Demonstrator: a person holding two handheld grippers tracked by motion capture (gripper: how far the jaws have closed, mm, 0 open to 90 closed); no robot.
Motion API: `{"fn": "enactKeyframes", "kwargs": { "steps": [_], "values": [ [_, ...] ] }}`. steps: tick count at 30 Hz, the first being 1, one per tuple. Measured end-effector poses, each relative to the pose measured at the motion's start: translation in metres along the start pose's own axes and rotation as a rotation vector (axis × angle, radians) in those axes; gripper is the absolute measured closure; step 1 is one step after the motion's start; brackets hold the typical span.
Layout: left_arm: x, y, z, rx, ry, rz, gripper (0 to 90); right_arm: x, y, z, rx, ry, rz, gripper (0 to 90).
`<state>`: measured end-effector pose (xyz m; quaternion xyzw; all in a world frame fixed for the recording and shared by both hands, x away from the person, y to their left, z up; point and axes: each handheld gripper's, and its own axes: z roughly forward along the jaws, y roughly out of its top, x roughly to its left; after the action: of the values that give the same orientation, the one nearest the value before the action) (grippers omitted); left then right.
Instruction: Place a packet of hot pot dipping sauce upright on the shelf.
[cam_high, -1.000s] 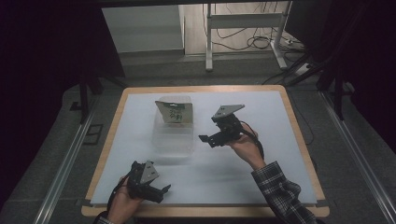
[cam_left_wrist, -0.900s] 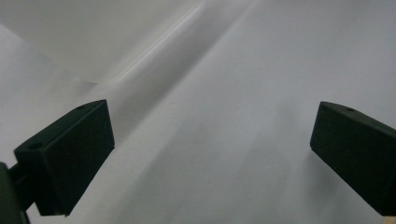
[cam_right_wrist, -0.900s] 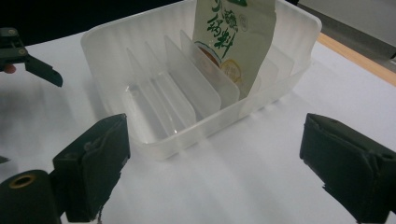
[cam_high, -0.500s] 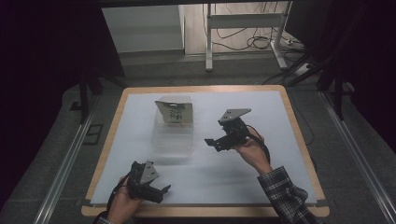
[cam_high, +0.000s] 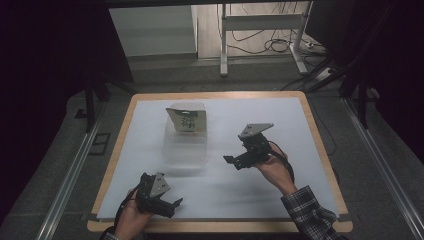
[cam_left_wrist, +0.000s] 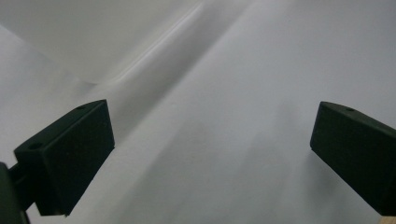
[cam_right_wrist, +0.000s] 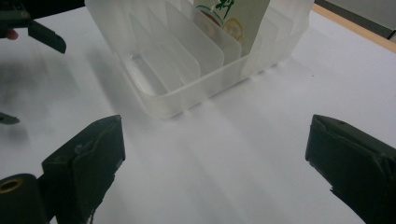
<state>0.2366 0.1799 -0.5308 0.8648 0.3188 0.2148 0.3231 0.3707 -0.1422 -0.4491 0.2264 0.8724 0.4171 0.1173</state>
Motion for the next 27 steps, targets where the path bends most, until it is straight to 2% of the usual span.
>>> {"fn": "enactKeyframes", "kwargs": {
  "steps": [8, 18, 27],
  "values": [
    [0.0, 0.0, 0.0, -0.001, -0.001, 0.0, 0.0, 0.002, -0.013, -0.009, 0.009, -0.008, 0.008, 4.0],
    [0.0, 0.0, 0.0, 0.002, -0.001, 0.003, 0.0, 0.004, -0.038, -0.025, 0.023, -0.031, 0.044, 1.5],
    [-0.001, 0.0, 0.0, 0.0, -0.002, 0.005, 0.0, 0.008, -0.054, -0.032, 0.06, -0.044, 0.04, 0.0]
  ]
}}
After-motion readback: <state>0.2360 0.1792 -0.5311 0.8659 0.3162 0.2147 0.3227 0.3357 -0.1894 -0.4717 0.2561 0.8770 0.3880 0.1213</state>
